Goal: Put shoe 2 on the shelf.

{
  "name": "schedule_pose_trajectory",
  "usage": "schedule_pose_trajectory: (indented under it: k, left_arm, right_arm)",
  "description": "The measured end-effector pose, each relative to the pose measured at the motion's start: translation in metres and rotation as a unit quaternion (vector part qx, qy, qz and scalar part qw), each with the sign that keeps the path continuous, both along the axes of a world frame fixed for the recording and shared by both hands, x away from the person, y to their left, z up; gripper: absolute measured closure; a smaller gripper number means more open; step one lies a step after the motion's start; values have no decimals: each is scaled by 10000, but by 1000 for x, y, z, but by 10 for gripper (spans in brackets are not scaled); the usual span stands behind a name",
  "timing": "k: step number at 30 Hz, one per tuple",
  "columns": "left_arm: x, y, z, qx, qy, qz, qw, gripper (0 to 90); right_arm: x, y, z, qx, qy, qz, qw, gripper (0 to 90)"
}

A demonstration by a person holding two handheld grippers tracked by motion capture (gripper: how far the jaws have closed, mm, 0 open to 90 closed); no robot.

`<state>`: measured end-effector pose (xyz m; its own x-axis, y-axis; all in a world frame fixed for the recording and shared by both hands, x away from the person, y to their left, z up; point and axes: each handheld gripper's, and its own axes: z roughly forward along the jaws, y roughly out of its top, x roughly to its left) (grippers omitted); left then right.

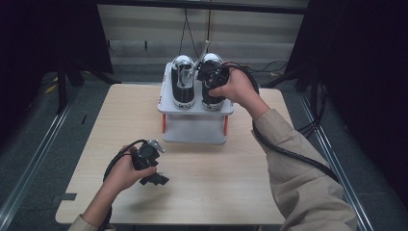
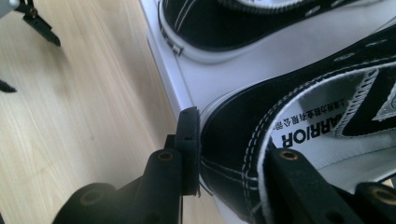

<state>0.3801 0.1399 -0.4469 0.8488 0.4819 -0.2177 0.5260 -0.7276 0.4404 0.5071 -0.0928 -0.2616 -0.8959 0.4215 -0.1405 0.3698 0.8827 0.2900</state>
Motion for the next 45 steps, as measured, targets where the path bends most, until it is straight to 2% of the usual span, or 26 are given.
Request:
schedule_pose_trajectory:
  k: [6,8,12,16,20,22,24,25,27,30,32,33,34,36,40,43,45]
  left_arm:
    - [0,1,-2,4,28,-10,10000,190]
    - [1,2,-2,7,20,2,10000,190]
    - [0,2,-2,2,25,19,10000,190]
    - [1,2,-3,24,21,-2,10000,190]
    - [1,3,-4,29,36,19,10000,190]
    - [1,3,-4,49,38,4,10000,190]
    - [0,3,-3,35,36,31,10000,190]
    - [0,4,-3,48,36,16,10000,190]
    - [-1,5,-2,43,24,29,10000,190]
    - [-2,6,-1,49,-2,30,10000,190]
    - [-3,7,0,49,-6,39,10000,190]
    - [-4,7,0,48,-9,52,10000,190]
    - [-4,7,0,58,-15,66,10000,190]
    - [-5,6,0,58,-3,49,10000,190]
    - [-6,4,-1,99,9,61,9999,190]
    - [-6,1,0,102,-1,8,9999,190]
    - [-6,-1,0,112,11,-15,9999,190]
  right_arm:
    - [8,9,-3,-23,-42,53,10000,733]
    - [11,10,-4,59,-2,8,10000,731]
    - [15,12,-7,36,-25,-46,10000,727]
    - [16,15,-11,27,42,-56,10000,718]
    - [15,17,-11,45,16,-164,9999,707]
    - [14,18,-12,-44,-34,-51,10000,694]
    - [12,19,-11,-73,-141,-122,9998,625]
    - [11,19,-9,-76,-80,-169,9998,571]
    - [8,18,-5,119,-84,-255,9996,506]
    - [1,15,-1,95,-102,-307,9994,411]
    - [-1,9,-1,137,-110,-452,9988,384]
    - [-2,6,-1,219,-189,-501,9983,373]
    - [-3,2,-1,330,-174,-528,9979,356]
    - [-2,-5,-1,528,-40,-594,9968,358]
    - [-1,-5,-2,606,-26,-643,9961,357]
    - [-1,4,-2,357,-159,-539,9978,402]
    - [0,10,-1,435,-188,-547,9974,450]
